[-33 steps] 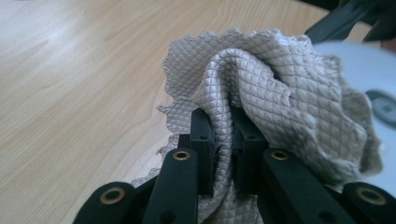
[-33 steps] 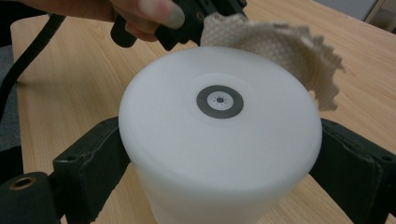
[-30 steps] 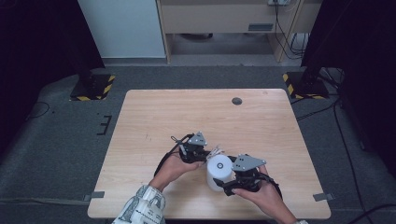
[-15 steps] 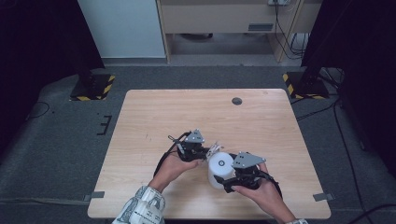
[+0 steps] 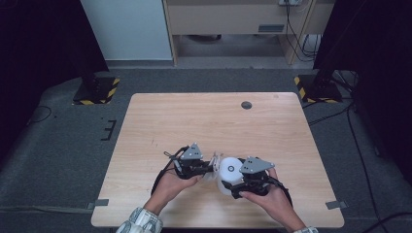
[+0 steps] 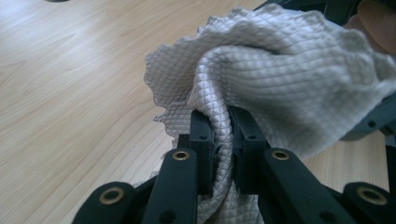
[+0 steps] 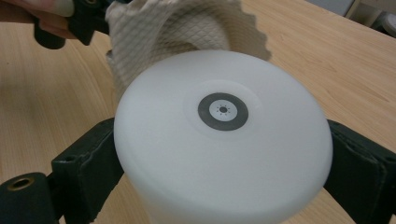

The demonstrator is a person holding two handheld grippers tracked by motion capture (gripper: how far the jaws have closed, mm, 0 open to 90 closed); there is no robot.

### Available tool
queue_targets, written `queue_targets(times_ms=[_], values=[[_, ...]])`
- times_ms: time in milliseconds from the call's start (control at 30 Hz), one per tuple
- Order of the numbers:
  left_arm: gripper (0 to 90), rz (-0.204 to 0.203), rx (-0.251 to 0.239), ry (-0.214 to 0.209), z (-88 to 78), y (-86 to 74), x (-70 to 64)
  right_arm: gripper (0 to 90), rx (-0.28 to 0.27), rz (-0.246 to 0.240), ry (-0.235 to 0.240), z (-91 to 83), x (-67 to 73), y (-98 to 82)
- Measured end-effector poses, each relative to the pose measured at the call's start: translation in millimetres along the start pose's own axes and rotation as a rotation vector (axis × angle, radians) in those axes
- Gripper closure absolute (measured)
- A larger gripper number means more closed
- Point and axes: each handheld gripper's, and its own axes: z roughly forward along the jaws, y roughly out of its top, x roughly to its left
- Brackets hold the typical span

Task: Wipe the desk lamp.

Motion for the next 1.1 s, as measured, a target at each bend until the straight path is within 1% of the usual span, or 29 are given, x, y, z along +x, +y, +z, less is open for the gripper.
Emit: queue_targets(times_ms=[100,200,333,467,533,600,733,967,1100], values=[[79.5,-0.002,-0.002,0.031,-8.0,-3.6,2.9,8.4,-0.001,0.002,-0.005,2.4,-1.4,1.3],[79.4,-0.005,0.002,0.073,-17.2,-8.9,7.4,8.4,-0.005,0.005,-0.007,4.4,-2.4,2.0],[79.1,-0.028,0.000,0.109,-27.4,-19.7,13.8,8.4,-0.010,0.011,-0.010,5.0,-2.6,2.2],[78.7,-0.051,-0.007,0.137,-35.8,-28.9,18.7,5.3,-0.009,0.028,0.009,0.6,-2.8,0.1],[78.6,-0.055,0.001,0.155,-38.2,-32.6,20.8,3.9,-0.002,0.032,0.011,-2.1,-2.5,-2.2],[78.5,-0.069,-0.001,0.165,-39.5,-35.7,23.2,3.8,0.000,0.031,0.017,-5.6,-2.0,-4.7],[78.4,-0.080,0.005,0.182,-40.9,-39.9,26.4,3.8,0.012,0.033,0.024,-10.0,-2.6,-9.9],[77.8,-0.085,0.018,0.203,-42.2,-45.3,28.6,3.8,0.027,0.041,0.028,-17.5,-7.0,-18.6],[77.6,-0.090,0.020,0.217,-44.6,-46.4,30.2,3.9,0.044,0.044,0.017,-21.5,-11.5,-24.2]])
